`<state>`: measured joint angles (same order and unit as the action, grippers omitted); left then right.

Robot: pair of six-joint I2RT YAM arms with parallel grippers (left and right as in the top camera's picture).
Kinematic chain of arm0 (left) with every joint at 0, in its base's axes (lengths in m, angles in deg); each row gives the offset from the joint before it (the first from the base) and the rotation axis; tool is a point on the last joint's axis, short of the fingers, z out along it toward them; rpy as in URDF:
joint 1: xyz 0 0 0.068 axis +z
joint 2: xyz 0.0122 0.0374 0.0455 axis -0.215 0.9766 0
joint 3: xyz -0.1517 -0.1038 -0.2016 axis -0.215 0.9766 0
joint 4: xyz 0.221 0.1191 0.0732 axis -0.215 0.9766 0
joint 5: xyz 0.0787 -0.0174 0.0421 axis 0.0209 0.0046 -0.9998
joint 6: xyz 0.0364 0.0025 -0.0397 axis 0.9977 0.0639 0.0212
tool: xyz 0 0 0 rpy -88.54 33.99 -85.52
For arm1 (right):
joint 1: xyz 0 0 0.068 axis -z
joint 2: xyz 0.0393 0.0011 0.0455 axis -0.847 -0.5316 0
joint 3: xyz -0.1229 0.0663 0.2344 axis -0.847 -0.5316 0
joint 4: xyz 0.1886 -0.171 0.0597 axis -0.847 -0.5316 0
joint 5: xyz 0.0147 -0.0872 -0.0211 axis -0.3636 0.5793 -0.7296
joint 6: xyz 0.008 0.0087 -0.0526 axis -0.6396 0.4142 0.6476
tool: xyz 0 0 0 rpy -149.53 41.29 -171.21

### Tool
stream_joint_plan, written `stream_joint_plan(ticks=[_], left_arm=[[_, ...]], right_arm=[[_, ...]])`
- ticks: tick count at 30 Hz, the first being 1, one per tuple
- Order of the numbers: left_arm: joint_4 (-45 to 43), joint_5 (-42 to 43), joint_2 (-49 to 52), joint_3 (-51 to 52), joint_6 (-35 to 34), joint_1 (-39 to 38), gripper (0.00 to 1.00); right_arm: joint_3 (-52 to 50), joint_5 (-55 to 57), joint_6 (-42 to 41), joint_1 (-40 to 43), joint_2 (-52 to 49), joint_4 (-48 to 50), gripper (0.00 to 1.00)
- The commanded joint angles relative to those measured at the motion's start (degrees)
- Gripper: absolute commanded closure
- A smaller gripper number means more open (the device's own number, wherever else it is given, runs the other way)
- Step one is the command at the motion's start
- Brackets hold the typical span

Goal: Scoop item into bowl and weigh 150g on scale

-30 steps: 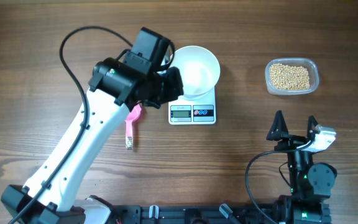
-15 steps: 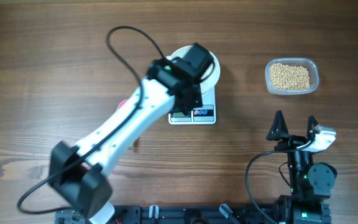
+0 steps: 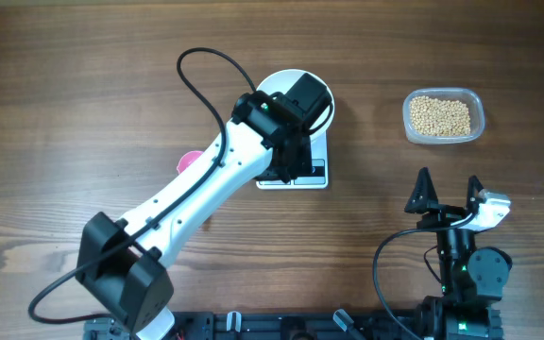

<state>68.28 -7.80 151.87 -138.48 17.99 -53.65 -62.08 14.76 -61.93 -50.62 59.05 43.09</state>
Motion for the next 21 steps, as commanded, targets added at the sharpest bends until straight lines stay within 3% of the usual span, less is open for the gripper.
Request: stream_joint_plan(ticks=[1, 6, 21], left_arm=[[-0.24, 1.16, -2.4, -0.33, 2.6, 0.57, 0.96], [-0.7, 0.28, -2.12, -0.31, 7.65, 0.96, 0.96], [-3.48, 0.94, -2.12, 0.63, 12.46, 1.01, 0.96]], right_arm=[[-0.15, 0.57, -0.02, -0.24, -0.11, 0.04, 0.0], [-0.15, 0.57, -0.02, -0.24, -0.11, 0.04, 0.0], [-0.15, 0.57, -0.02, -0.24, -0.11, 0.04, 0.0]])
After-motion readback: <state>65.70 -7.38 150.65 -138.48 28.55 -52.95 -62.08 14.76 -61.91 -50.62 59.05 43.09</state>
